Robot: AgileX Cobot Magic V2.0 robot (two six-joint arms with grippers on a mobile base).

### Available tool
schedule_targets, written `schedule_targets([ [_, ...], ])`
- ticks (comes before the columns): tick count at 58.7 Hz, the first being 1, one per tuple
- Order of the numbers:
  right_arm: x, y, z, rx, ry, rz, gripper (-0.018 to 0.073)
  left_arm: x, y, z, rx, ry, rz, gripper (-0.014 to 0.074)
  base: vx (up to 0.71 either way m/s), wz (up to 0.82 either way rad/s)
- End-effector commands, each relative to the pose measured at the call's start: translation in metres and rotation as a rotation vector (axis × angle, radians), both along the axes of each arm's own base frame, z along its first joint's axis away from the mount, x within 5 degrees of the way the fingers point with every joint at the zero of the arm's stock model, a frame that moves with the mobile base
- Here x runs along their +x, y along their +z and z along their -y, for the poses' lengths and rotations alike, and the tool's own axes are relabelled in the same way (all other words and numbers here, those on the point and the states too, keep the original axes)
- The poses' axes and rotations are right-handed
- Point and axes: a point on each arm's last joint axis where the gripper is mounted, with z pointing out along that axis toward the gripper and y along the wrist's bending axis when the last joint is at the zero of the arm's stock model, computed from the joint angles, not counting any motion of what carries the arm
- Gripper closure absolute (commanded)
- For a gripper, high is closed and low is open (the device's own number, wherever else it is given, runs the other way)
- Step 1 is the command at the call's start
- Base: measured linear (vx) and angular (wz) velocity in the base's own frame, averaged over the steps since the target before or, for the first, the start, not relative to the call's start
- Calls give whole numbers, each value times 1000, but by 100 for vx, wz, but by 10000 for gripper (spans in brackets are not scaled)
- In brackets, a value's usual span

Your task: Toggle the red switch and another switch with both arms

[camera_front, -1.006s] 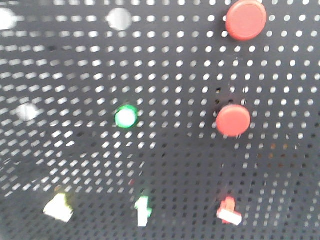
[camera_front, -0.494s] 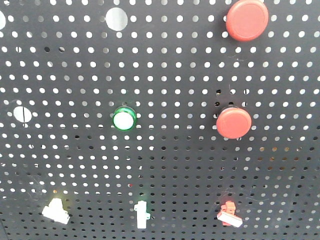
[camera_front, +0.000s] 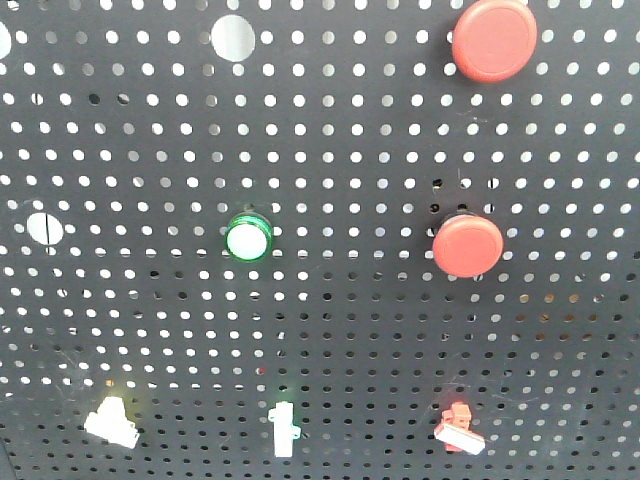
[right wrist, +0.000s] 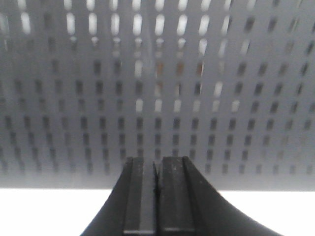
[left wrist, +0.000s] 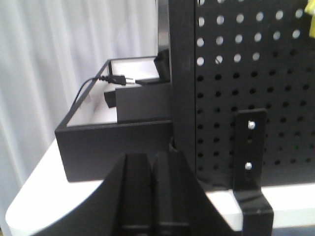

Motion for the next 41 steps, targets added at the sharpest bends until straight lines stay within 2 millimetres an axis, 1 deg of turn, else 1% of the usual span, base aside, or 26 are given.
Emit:
schedule_targets([
  [1, -1, 13, 2, 16, -30, 160, 566, -1, 4, 0, -11, -2, 105, 594, 0, 0],
  [6, -2, 20, 4, 19, -42, 235, 566, -1, 6, 0, -8, -2, 126, 594, 0, 0],
  [10, -4, 27, 5, 40, -55, 319, 566, -2, 16, 0, -8, -3, 185, 594, 0, 0],
  [16, -6, 34, 6, 71, -62, 399, 566, -5, 27, 0, -11, -5, 243, 594, 0, 0],
  [22, -8, 43, 6, 71, -62, 433, 566, -7, 38, 0, -13, -6, 311, 594, 0, 0],
  [27, -11, 56, 5, 64, -55, 448, 566, -10, 49, 0, -15, -6, 356, 594, 0, 0],
  [34, -19, 86, 3, 22, -38, 443, 566, -17, 75, 0, -13, -5, 403, 594, 0, 0],
  [41, -27, 128, 0, -77, -34, 430, 566, -16, 107, 0, -1, -3, 405, 594, 0, -1],
])
